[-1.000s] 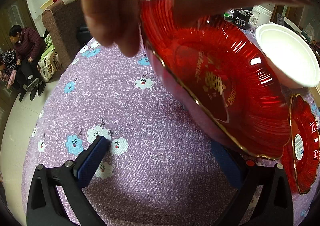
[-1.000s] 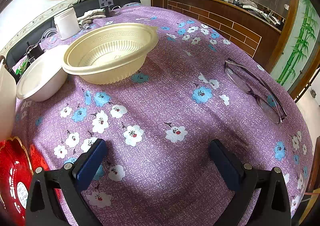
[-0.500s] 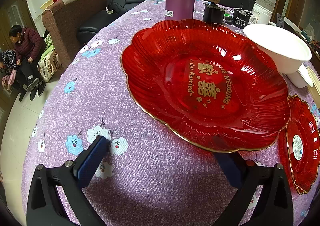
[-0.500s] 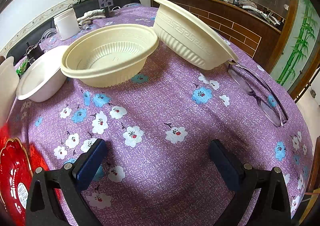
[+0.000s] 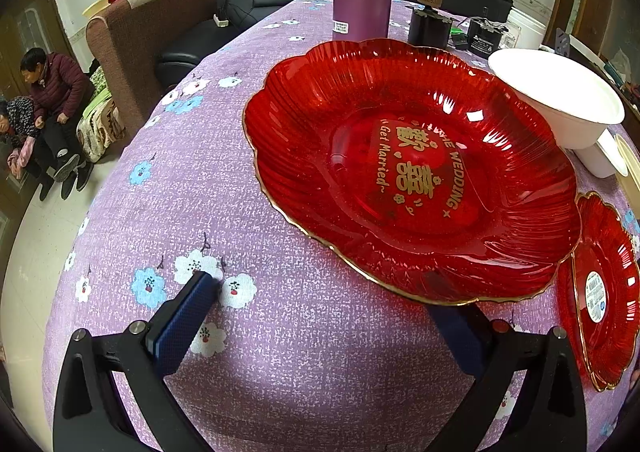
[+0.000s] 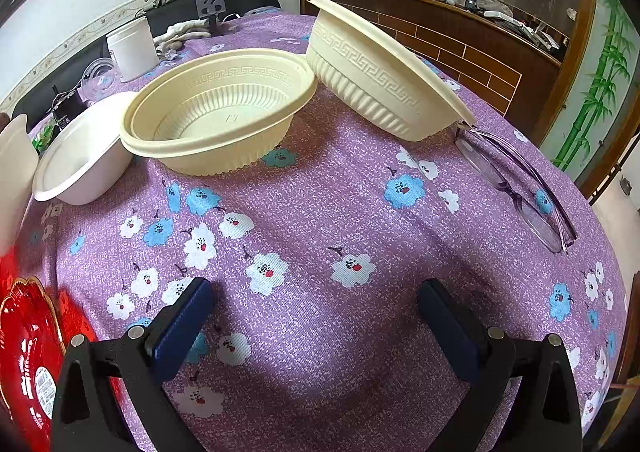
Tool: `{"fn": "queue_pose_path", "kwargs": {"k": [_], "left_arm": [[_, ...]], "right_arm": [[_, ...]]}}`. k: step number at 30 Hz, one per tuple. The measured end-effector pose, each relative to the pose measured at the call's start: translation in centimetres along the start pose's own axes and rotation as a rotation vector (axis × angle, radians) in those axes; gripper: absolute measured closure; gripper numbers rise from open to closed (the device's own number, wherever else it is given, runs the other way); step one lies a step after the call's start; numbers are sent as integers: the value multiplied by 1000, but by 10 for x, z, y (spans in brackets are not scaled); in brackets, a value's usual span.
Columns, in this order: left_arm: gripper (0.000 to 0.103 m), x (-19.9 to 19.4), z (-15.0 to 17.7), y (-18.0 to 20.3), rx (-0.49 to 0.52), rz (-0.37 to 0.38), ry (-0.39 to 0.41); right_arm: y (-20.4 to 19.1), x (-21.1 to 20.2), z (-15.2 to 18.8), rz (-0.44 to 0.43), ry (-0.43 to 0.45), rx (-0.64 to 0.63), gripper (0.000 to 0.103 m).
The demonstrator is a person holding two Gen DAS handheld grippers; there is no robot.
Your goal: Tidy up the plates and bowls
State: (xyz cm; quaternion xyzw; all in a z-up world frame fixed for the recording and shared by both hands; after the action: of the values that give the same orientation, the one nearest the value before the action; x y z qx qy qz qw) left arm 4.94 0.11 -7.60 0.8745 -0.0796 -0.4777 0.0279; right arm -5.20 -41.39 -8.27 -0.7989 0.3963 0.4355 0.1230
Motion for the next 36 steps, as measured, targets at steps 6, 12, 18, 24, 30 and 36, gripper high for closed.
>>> {"fn": "queue_pose_path", "kwargs": {"k": [6, 12, 18, 24, 30, 36], "left_arm": [[0, -10, 14, 3, 29, 16, -38], [0, -38, 42, 12, 132, 19, -6], [0, -64, 51, 20, 162, 70, 38], [0, -79, 46, 19, 159, 85, 63], [0, -81, 34, 13, 134, 98, 58], [0, -87, 14, 4, 121, 120, 50]], "right_arm": [[-6, -2, 3, -67, -36, -86, 1], [-11, -27, 24, -274, -23, -204, 1], [-15, -73, 31, -361, 83, -264, 4], [-39, -117, 35, -480, 134, -357, 4], [-76, -152, 53, -610, 104, -446, 3], [-116, -178, 51, -763, 13, -475, 9]]}}
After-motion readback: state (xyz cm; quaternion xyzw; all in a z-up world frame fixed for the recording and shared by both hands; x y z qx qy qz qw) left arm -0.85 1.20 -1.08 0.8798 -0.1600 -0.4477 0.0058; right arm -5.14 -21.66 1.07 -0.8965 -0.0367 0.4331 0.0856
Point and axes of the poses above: each gripper's, at about its wrist camera, not at the fingertips, and x roughly the way its jaws point, y to its right, z to its underside, the point moved 9 cm from there along x, roughly the way its jaws point, and after that the axes turned 10 degrees about z, right-handed, at the moved point
